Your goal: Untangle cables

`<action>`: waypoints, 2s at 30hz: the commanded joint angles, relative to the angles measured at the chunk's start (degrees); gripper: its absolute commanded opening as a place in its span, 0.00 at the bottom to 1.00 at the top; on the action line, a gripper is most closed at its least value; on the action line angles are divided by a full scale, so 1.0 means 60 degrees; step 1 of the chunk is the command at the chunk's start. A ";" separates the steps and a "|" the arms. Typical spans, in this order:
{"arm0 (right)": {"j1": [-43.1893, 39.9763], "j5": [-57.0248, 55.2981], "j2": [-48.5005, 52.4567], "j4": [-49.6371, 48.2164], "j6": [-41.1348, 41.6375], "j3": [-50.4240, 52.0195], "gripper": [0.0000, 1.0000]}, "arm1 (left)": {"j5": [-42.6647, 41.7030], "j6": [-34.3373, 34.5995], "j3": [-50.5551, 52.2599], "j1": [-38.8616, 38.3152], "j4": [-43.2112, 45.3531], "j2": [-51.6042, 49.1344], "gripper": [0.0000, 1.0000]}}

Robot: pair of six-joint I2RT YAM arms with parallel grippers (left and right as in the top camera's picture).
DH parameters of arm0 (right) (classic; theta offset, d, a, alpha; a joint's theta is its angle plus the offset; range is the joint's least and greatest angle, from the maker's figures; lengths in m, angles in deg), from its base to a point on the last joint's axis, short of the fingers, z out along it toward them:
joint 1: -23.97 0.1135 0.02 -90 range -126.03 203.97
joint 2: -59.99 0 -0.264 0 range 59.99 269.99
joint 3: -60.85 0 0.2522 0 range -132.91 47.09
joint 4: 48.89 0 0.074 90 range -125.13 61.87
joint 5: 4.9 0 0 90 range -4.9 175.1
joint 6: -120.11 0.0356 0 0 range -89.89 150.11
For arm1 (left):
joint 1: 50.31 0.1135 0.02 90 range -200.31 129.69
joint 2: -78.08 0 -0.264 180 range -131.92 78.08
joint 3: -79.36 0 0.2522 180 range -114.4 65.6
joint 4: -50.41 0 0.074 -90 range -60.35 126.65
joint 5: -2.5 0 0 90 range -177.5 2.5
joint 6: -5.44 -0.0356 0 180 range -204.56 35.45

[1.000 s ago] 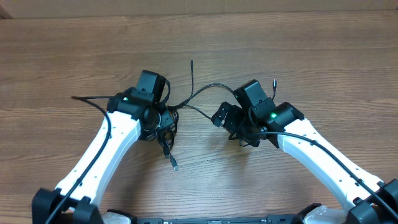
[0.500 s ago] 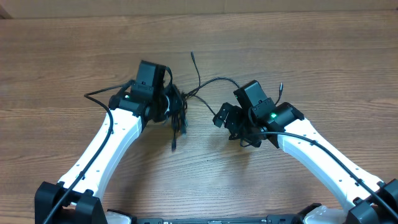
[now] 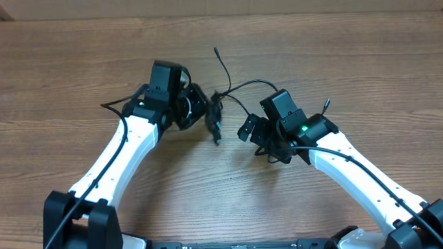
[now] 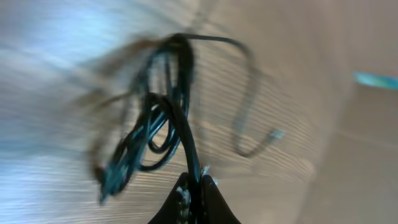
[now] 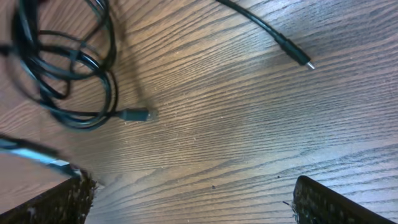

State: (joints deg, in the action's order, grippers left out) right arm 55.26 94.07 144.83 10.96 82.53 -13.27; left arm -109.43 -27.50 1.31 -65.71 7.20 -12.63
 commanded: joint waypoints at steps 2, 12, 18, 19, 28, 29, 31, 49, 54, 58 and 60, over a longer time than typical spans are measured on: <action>0.0076 -0.0098 0.0029 -0.0047 -0.0069 0.0051 1.00 | 0.0973 -0.0659 -0.0113 0.0364 -0.0794 -0.0488 0.04; 0.0076 -0.0109 0.0029 -0.0055 -0.0069 0.0051 1.00 | 0.1158 -0.3388 -0.0113 0.1042 -0.2208 -0.0747 0.64; 0.0076 -0.0175 0.0029 -0.0087 -0.0069 0.0051 1.00 | 0.2248 -0.3665 -0.0113 0.1257 -0.2579 -0.0747 0.68; 0.0076 -0.0175 0.0029 -0.0091 -0.0069 0.0051 1.00 | 0.2280 -0.3665 -0.0113 0.1257 -0.2543 -0.0747 0.69; 0.0076 -0.0171 0.0029 -0.0109 -0.0066 0.0051 1.00 | 0.3027 -0.3668 -0.0113 0.1180 -0.1599 -0.0754 0.60; 0.0076 -0.0171 0.0029 -0.0127 -0.0066 0.0051 1.00 | 0.3024 -0.3770 -0.0113 0.1122 -0.1381 -0.0754 0.57; 0.0076 -0.0171 0.0029 -0.0135 -0.0066 0.0051 1.00 | 0.3034 -0.3858 -0.0113 0.1031 -0.1140 -0.0758 0.54; 0.0080 -0.0168 0.0029 -0.0080 -0.0066 0.0051 1.00 | 0.3468 -0.3690 -0.0109 0.0033 0.0419 -0.2703 0.40; 0.0080 -0.0171 0.0029 -0.0091 -0.0062 0.0051 1.00 | 0.3373 -0.3687 -0.0109 0.0033 0.0627 -0.2958 0.13; 0.0080 -0.0171 0.0029 -0.0160 -0.0062 0.0051 1.00 | 0.3286 -0.3687 -0.0109 0.0026 0.0641 -0.2958 0.04; 0.0080 -0.0171 0.0029 -0.0164 -0.0062 0.0051 1.00 | 0.3180 -0.3687 -0.0109 0.0026 0.0637 -0.2958 0.04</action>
State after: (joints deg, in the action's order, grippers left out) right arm 55.24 93.68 144.83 10.35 82.55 -13.27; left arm -89.63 -50.03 1.16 -65.40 11.00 -29.31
